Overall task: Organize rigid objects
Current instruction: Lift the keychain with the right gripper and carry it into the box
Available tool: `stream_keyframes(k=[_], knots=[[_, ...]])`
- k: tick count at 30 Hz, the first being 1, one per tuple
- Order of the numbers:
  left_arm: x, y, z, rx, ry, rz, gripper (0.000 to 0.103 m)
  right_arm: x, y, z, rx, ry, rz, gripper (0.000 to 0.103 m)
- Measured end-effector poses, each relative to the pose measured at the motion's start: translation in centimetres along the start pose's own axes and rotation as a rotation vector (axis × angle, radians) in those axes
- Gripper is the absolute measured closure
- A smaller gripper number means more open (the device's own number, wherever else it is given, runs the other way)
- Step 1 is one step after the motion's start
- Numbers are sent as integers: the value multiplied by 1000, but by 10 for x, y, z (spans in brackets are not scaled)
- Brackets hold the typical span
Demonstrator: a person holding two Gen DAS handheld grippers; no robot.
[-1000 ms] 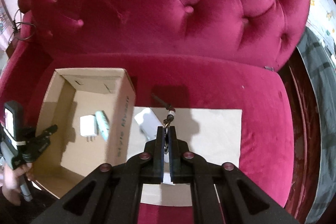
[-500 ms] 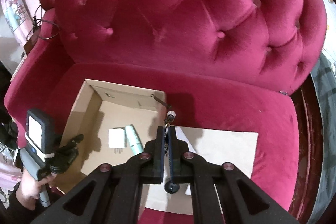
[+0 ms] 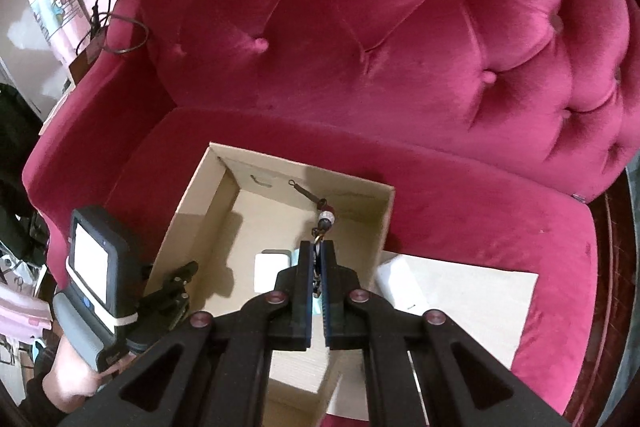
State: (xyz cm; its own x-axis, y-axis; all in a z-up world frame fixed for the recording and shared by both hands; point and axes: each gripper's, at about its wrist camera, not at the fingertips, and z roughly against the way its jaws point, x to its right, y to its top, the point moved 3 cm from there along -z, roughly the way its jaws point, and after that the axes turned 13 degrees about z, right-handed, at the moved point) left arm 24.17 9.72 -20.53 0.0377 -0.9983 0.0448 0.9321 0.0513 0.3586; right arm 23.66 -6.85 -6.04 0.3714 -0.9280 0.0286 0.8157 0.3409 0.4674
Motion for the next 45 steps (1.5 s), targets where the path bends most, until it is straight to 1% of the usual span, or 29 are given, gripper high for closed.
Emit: stream_keyframes(k=[10, 26, 31, 38, 45], knots=[[-2, 0, 0, -1, -3, 2, 88, -15, -3, -49, -68, 24, 17, 102], [-2, -1, 0, -1, -3, 1, 88, -26, -19, -111, -170, 25, 16, 102], [-1, -1, 0, -1, -3, -1, 88, -25, -25, -125, -190, 29, -3, 102], [0, -1, 0, -3, -2, -1, 88, -28, -30, -141, -224, 23, 10, 102], [1, -1, 1, -4, -3, 0, 88, -26, -33, -142, -231, 23, 1, 101]])
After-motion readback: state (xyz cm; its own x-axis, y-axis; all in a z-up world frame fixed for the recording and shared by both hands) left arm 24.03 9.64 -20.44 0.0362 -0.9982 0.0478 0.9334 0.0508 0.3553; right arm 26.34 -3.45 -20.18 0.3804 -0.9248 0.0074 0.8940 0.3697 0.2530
